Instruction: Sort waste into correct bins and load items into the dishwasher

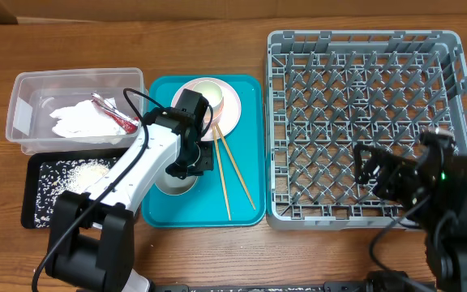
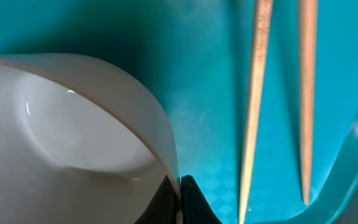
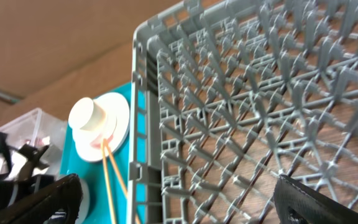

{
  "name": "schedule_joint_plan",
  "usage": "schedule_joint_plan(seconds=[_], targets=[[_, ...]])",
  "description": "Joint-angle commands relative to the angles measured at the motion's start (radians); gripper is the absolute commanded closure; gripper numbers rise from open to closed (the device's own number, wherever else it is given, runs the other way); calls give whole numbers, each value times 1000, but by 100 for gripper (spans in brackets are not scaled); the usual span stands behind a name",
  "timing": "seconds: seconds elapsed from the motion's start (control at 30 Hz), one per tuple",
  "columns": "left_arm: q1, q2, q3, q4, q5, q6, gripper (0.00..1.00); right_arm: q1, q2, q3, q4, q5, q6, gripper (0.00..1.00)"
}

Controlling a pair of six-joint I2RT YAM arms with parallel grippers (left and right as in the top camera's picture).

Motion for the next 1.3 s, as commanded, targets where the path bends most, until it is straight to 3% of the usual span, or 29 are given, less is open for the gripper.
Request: schedule_joint_plan(seconds=[0.0,0.07,0.17,0.27,0.47,0.63,0.73,1.03,1.1,1.23,1.27], targets=[[-2,32,6,-2,-35,-28,96,-6,87,53,8,-252,-3,0],[-2,34,6,-3,-35,-27,94,-6,119,54,14,-351,-31,0],[-2,34,7,-3,-35,-27,80,3,167,53,4,-356,-34,11],[-2,33,11,-3,-35,-27,75,38,201,53,2,-327,-43,21],[4,33,104,-40,-35,-26,73,200,276,53,36,-151,-60,27],[31,26,296,-150,-37,-12,74,401,378,53,122,-49,-59,37],[62,26,437,-221,-37,3,74,535,472,53,196,23,-58,38],[267,25,742,-406,-38,15,71,806,803,53,456,280,-55,40],[311,25,745,-431,-38,15,63,835,872,53,507,343,-55,40],[379,26,732,-474,-38,15,12,850,956,53,585,370,-55,42],[391,26,725,-478,-38,15,4,850,974,53,608,362,-55,45]])
